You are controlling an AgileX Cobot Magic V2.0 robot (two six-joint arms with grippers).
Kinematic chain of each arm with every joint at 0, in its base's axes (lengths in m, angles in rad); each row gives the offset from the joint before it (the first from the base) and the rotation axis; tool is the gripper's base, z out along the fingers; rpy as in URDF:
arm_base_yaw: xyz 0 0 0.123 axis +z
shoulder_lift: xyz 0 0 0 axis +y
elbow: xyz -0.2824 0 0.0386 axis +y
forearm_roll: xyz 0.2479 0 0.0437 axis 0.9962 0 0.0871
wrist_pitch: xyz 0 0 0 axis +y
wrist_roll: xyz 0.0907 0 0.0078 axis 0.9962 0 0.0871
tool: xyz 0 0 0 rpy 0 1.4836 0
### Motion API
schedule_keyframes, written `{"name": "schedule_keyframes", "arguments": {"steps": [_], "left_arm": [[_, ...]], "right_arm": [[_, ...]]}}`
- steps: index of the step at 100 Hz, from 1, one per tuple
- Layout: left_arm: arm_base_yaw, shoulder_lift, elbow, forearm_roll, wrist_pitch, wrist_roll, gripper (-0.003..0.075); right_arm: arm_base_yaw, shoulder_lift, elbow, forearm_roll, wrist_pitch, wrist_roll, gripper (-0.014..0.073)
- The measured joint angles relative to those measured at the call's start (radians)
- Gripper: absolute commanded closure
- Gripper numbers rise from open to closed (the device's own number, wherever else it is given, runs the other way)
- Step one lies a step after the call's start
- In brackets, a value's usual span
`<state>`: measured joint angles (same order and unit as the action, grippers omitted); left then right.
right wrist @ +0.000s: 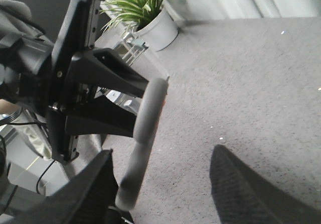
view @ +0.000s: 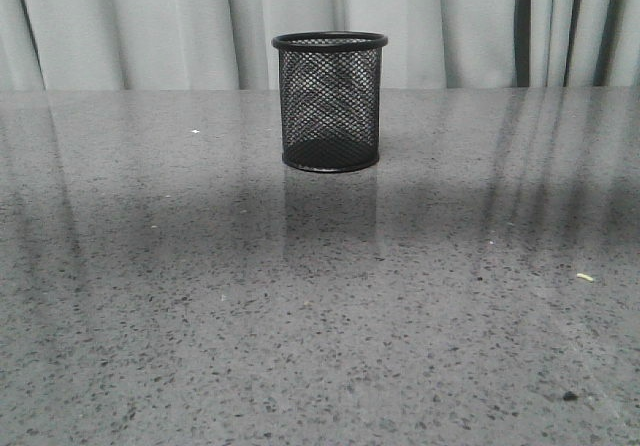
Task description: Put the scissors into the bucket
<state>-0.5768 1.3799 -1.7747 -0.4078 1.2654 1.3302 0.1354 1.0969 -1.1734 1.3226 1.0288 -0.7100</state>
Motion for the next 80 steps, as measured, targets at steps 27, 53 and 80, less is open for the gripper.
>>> {"name": "schedule_keyframes", "arguments": {"steps": [27,53,80], "left_arm": [[0.0,0.0,0.0,0.0,-0.014,0.0,0.0739],[0.0,0.0,0.0,0.012,-0.018,0.0,0.0738],[0.0,0.0,0.0,0.014,-0.022,-0.002,0.0601]], "right_arm": [[0.116,0.124,-0.074,0.001,-0.009,-0.002,0.021],[0.143,0.191,-0.118,0.004,-0.019,-0.002,0.0447],[0.143,0.195,-0.121,0.01,-0.021,-0.023,0.0659]]}}
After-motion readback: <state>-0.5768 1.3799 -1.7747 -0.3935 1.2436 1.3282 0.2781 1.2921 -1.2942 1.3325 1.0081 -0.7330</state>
